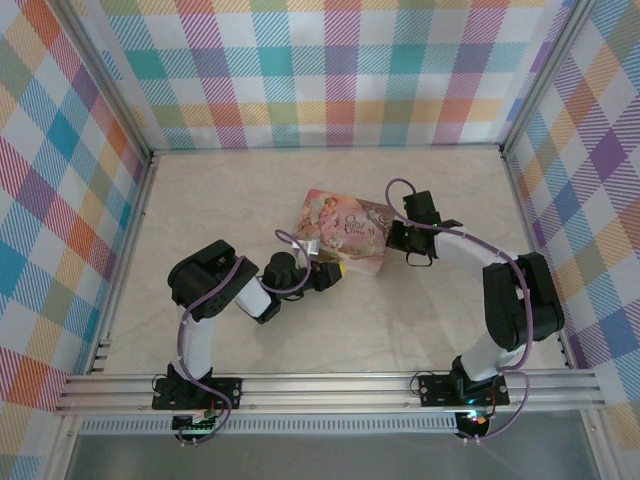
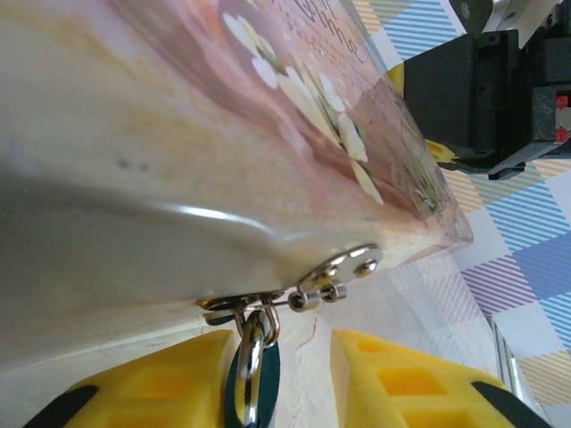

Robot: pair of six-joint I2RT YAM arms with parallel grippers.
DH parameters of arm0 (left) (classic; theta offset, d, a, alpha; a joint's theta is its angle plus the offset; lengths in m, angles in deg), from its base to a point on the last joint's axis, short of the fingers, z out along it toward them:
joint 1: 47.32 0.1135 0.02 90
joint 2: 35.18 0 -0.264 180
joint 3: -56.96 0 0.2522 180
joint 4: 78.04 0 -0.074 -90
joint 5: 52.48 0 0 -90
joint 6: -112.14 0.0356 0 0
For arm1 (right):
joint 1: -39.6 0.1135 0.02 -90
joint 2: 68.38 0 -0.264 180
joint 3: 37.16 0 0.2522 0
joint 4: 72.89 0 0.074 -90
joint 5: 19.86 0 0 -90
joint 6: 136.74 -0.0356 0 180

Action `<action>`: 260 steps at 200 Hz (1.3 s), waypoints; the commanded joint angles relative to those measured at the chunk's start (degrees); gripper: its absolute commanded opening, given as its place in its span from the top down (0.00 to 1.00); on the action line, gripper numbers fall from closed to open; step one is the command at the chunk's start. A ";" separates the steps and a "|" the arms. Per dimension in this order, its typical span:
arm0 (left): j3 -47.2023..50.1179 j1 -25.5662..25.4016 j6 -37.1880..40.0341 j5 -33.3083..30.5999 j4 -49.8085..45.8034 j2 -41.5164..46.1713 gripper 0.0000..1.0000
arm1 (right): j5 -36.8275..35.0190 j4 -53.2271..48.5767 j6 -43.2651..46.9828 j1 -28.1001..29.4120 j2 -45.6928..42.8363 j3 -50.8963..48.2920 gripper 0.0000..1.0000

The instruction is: Unlock the padlock with the key

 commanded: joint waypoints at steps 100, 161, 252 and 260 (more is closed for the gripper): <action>-3.04 2.05 5.52 6.50 -20.96 6.11 0.85 | 1.57 1.00 3.09 0.61 2.85 3.96 1.00; -4.16 2.00 5.50 8.13 -25.74 7.19 0.86 | 8.52 -2.43 12.58 0.53 10.93 14.59 1.00; -10.76 2.00 -0.49 5.47 -45.15 13.80 0.91 | 7.19 -9.49 16.40 0.47 13.24 20.25 1.00; -12.30 2.00 -0.95 4.67 -48.50 14.82 0.91 | 6.24 -10.39 15.84 0.38 12.81 20.13 1.00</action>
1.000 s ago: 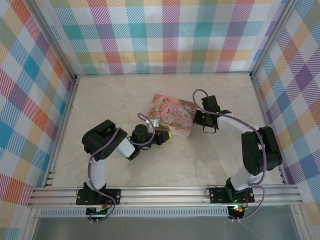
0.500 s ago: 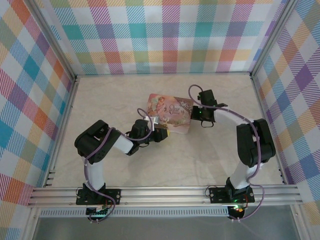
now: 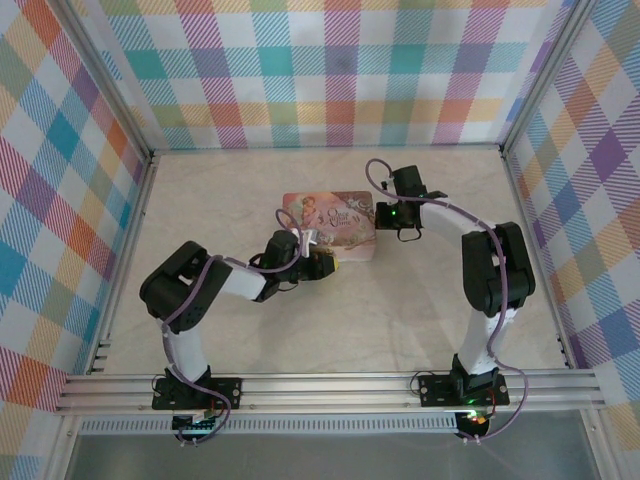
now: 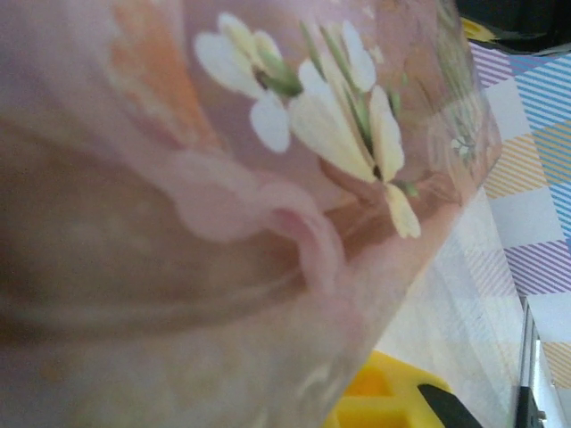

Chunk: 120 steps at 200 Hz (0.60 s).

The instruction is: Unlock the padlock with the key

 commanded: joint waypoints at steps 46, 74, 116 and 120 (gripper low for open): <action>-12.27 -1.12 -7.00 -2.67 -26.99 7.74 0.92 | -4.69 -7.27 -2.31 -0.37 -5.78 -1.45 1.00; -16.04 -1.12 -8.89 -3.74 -32.39 8.20 0.92 | -5.76 -7.73 -3.48 -0.76 -9.94 -4.65 1.00; -18.21 -1.12 -11.83 -3.70 -34.01 7.89 0.92 | -3.84 -6.64 -5.54 -1.18 -20.54 -11.71 1.00; -18.20 -1.10 -11.93 -3.43 -33.55 7.81 0.92 | -3.07 -6.35 -5.79 -1.22 -21.84 -12.48 1.00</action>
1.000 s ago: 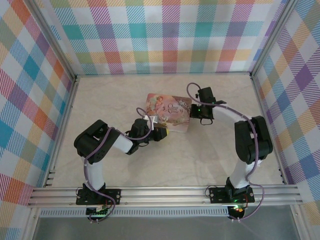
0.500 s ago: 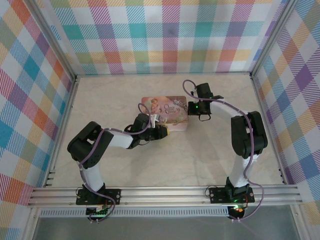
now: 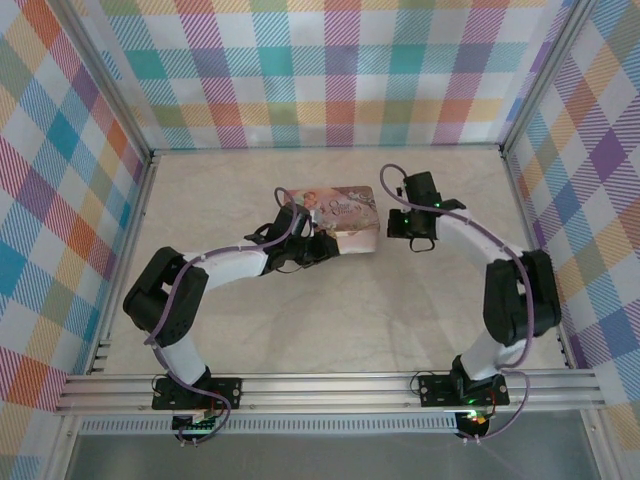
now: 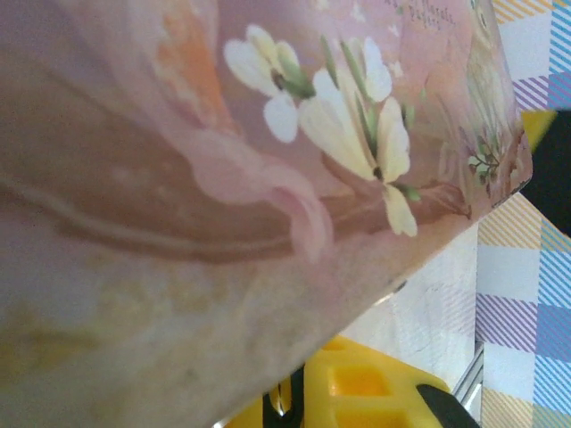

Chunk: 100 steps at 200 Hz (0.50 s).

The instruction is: Unlock the padlock with the key

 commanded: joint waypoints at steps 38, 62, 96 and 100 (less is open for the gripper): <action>-1.98 -0.51 -4.45 1.61 0.84 0.88 0.92 | 10.94 6.00 -6.98 -0.82 -19.21 -11.81 1.00; -1.50 -0.51 -5.69 1.96 2.12 0.91 0.92 | 15.83 9.45 -10.65 -0.82 -25.77 -15.73 1.00; -0.66 -0.51 -5.91 1.68 2.80 1.28 0.92 | 21.84 13.46 -15.54 -0.82 -32.00 -17.61 1.00; -0.57 -0.51 -5.96 1.69 2.87 1.29 0.92 | 22.36 13.46 -15.89 -0.82 -32.43 -17.35 1.00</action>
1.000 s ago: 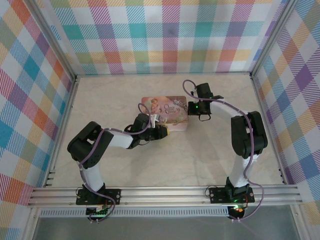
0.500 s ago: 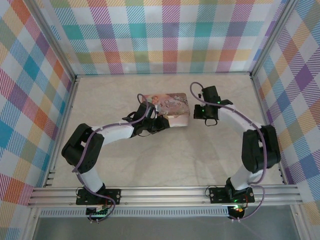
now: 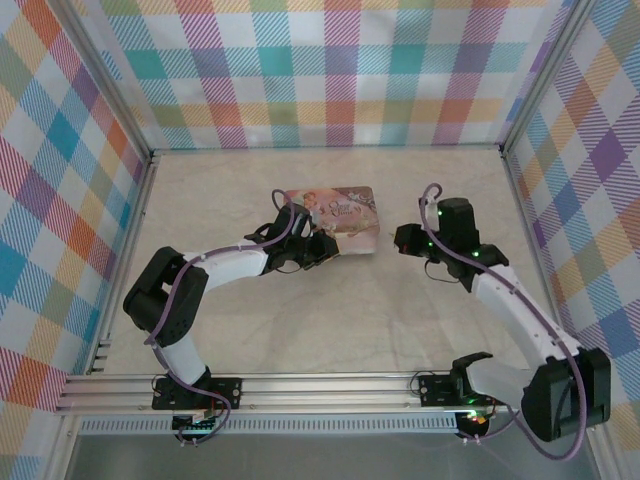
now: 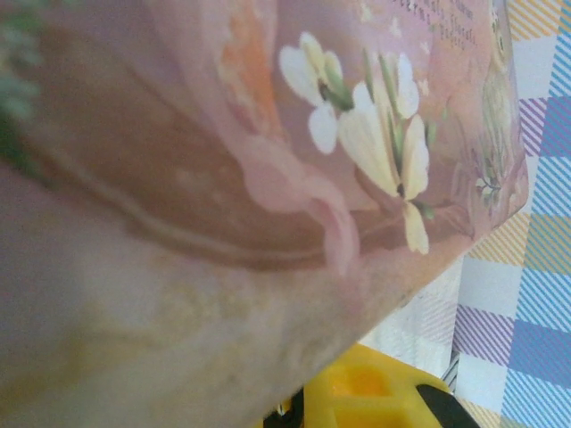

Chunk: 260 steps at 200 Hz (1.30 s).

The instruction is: Unlock the padlock with the key

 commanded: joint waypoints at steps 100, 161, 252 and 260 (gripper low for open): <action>0.60 -0.51 -1.72 1.50 4.68 1.66 0.92 | 9.79 5.85 -16.07 -0.43 -9.98 2.20 1.00; 1.16 -0.51 -2.47 1.69 5.65 2.28 0.92 | 9.70 18.82 -34.39 -0.60 -17.83 -12.75 1.00; 1.38 -0.51 -3.04 1.78 6.64 2.01 0.92 | 1.61 29.10 -48.23 4.71 -27.25 -33.12 1.00; 1.39 -0.51 -3.12 1.72 6.80 2.06 0.92 | 1.59 28.09 -47.57 4.73 -27.26 -32.53 1.00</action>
